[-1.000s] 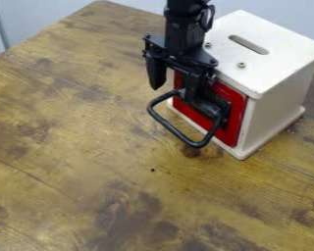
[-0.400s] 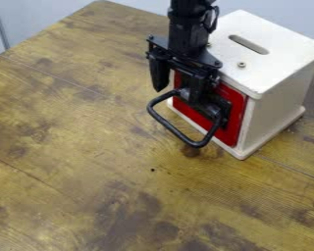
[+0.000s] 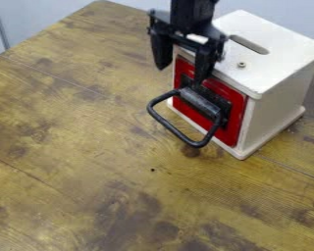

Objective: Close the drawer

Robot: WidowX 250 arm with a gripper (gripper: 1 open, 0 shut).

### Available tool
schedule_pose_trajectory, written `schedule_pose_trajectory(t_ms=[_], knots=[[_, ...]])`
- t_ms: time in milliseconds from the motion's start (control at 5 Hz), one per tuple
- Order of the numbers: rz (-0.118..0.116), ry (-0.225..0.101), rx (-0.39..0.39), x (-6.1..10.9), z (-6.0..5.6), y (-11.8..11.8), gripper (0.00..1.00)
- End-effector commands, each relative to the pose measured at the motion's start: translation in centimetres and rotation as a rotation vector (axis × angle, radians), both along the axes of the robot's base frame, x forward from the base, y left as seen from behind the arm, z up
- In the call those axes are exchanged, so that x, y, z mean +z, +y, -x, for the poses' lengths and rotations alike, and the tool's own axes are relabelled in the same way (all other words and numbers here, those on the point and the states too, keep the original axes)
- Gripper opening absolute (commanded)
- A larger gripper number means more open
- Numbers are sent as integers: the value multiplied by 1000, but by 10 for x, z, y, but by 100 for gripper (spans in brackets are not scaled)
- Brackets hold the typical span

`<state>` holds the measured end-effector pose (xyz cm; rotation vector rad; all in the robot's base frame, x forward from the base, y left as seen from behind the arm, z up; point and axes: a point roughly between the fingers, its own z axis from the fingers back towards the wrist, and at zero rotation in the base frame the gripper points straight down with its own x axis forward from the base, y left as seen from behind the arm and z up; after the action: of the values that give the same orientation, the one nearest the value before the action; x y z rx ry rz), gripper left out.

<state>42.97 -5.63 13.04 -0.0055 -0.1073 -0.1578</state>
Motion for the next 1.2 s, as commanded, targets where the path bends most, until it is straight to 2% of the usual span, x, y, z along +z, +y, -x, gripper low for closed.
schedule_pose_trajectory(t_ms=[0,200,400,600,800,1000], knots=[[18,-94,-43,42,6,-4,100],[17,-95,-75,43,13,-3,100],[16,-81,-91,45,18,-3,100],[12,-86,-109,43,21,-4,100],[5,-109,-112,46,22,-5,100],[15,-71,-113,44,22,-7,100]])
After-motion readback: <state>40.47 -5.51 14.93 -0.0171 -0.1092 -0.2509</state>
